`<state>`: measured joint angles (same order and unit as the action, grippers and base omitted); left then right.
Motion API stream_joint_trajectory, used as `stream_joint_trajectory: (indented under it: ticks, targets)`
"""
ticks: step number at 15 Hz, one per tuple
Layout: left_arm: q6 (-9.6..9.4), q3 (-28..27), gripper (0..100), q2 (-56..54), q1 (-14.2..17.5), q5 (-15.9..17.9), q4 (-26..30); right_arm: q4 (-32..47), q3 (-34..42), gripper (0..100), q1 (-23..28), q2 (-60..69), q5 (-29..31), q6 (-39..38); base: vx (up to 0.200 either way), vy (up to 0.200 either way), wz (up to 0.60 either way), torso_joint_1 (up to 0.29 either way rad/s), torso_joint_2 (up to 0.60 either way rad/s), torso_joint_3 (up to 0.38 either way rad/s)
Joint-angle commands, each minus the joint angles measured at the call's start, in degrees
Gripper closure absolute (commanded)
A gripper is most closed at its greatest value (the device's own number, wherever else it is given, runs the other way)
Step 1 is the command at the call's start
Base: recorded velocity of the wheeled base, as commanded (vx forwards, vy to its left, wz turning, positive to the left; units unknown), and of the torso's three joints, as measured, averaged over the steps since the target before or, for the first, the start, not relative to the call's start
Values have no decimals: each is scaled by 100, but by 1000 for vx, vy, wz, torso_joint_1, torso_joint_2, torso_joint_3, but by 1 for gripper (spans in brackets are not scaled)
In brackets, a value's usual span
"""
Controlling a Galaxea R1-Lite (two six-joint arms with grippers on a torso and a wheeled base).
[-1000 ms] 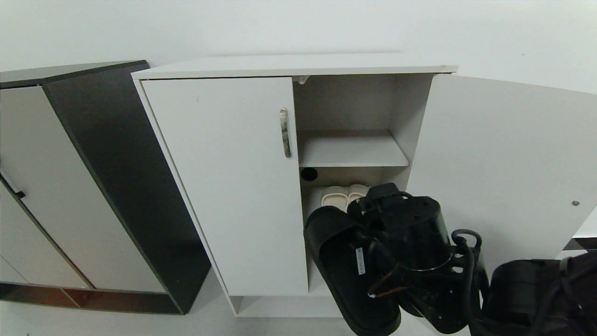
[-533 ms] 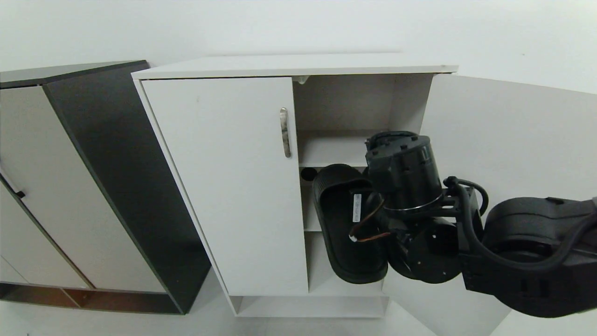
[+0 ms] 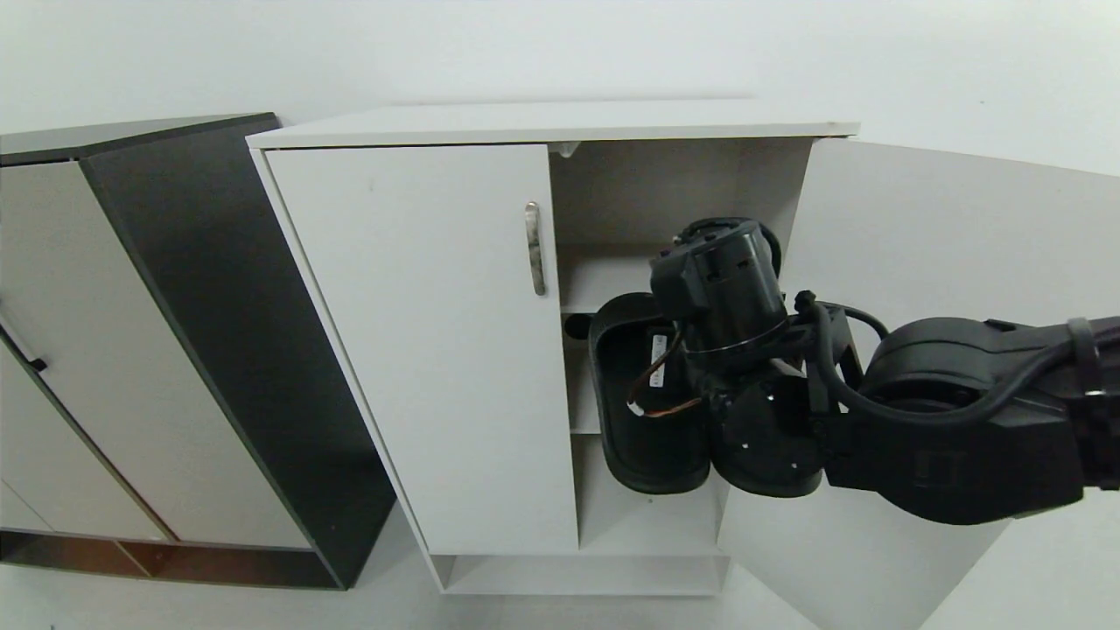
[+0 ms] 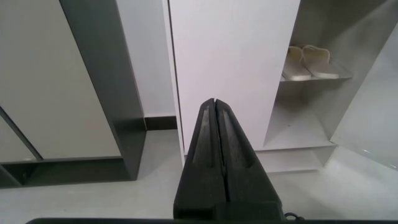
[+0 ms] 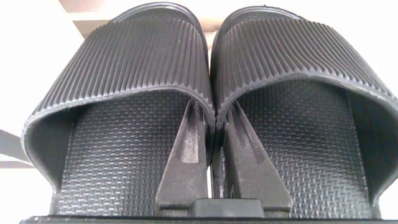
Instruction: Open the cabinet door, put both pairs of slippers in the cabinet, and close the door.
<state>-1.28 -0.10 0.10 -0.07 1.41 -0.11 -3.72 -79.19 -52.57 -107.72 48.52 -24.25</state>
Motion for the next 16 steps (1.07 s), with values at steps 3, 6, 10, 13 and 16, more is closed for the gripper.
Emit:
stream_joint_trajectory:
  ticks: [3, 6, 10, 13, 16]
  targets:
    - [-4, 1, 100, -1, -1, -1, 2, -6, -18, 100, 1, -118, 17, 8, 0, 0, 0, 0, 0, 0]
    - [-4, 1, 100, -1, -1, -1, 2, -6, -35, 100, -17, -144, 8, 8, 0, 0, 0, 0, 0, 0]
    - [-4, 1, 100, -1, -1, -1, 2, 11, -141, 100, -8, -162, 17, 17, 150, 0, 0, -1, 2, 4]
    - [-4, 1, 100, -1, -1, -1, 2, 20, -149, 100, -8, -162, 26, 34, 200, 0, 0, 2, 2, 2]
    - [-4, 1, 100, -1, -1, -1, -7, 11, -141, 100, 1, -162, 35, 34, 200, 0, 0, 4, 2, 4]
